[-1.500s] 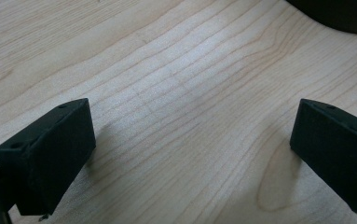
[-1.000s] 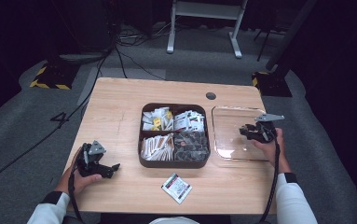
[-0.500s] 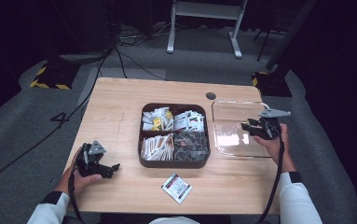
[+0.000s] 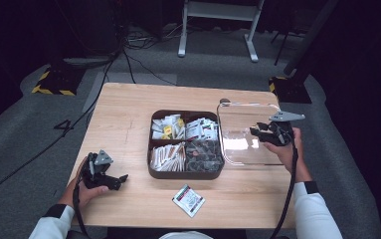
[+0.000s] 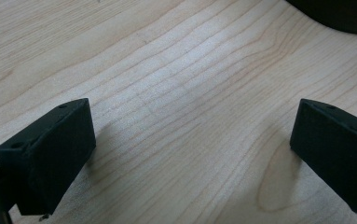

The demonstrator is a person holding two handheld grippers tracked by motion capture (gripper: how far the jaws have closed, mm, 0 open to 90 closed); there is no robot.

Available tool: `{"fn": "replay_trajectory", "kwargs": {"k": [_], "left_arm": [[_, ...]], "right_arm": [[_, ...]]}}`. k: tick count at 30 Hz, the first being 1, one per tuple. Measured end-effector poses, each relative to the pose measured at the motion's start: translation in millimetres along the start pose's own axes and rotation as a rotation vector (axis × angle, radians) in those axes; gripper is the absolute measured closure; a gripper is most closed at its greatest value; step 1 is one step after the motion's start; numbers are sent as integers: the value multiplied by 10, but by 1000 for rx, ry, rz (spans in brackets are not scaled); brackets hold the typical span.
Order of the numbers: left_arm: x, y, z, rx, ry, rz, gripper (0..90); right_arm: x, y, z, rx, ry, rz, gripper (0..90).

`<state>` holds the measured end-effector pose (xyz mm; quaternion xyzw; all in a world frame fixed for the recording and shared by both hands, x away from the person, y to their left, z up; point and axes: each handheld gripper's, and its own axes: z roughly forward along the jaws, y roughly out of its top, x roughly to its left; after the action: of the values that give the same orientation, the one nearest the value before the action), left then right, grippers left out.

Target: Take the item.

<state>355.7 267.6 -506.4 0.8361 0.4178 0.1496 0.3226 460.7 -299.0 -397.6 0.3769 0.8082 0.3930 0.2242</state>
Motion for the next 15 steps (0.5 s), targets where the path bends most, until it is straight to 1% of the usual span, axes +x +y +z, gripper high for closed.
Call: {"fn": "replay_trajectory", "kwargs": {"k": [5,15], "left_arm": [[-1,0,0,1,-1,-2,3],[-1,0,0,0,0,-1,3]], "right_arm": [[114,67,52,7,14,-10,589],[392,227,226,14,46,-34,588]]}}
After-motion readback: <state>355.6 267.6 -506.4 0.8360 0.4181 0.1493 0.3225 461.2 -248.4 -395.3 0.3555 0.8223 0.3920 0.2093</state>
